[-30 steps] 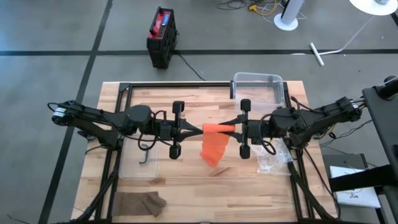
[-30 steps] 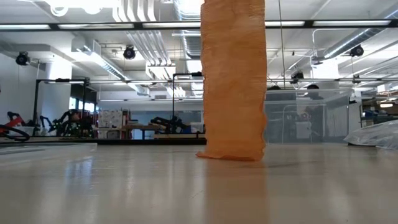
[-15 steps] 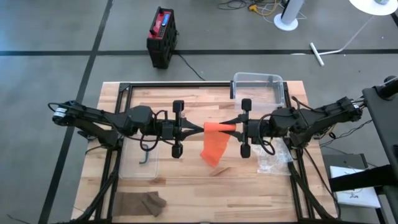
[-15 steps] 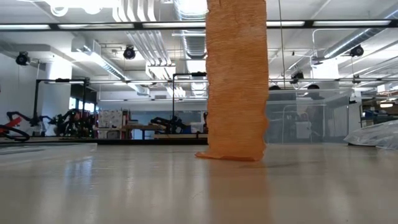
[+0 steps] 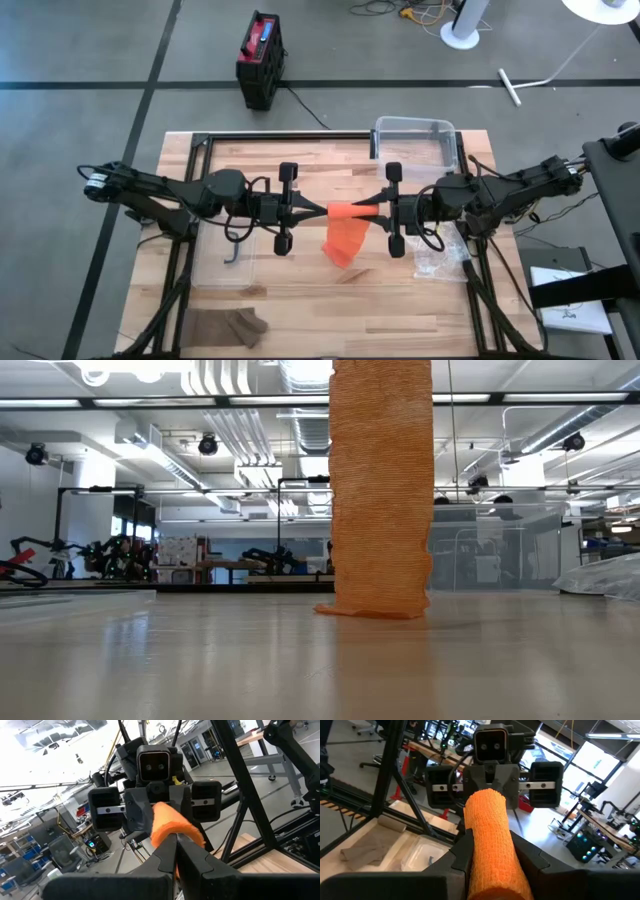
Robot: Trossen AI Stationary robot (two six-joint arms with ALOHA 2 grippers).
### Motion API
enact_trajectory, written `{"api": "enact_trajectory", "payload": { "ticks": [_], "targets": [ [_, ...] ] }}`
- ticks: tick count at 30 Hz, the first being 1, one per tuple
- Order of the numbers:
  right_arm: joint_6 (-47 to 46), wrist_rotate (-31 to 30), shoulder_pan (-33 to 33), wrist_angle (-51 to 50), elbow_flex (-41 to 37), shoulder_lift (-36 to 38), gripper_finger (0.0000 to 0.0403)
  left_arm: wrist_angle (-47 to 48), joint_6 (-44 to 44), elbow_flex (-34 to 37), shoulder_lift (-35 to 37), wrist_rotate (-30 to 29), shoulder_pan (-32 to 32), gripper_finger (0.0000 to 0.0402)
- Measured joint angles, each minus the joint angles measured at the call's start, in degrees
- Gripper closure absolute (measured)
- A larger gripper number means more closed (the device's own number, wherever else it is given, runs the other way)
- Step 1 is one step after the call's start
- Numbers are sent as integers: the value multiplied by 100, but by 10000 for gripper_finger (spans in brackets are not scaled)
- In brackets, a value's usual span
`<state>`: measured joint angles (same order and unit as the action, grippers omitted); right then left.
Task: Roll bandage
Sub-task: Roll the orange bandage
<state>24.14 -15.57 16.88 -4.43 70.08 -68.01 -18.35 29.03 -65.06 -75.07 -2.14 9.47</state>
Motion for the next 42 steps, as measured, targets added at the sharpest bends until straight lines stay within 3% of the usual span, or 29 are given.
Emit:
{"api": "enact_trajectory", "payload": {
  "ticks": [24,42],
  "targets": [
    [-2,-94,0,57,0,4,323,-13,-153,2,9,9,7,400],
    [603,-419,-3,192,2,-71,324,-74,-1828,7,4,-187,-165,400]
  ]
}}
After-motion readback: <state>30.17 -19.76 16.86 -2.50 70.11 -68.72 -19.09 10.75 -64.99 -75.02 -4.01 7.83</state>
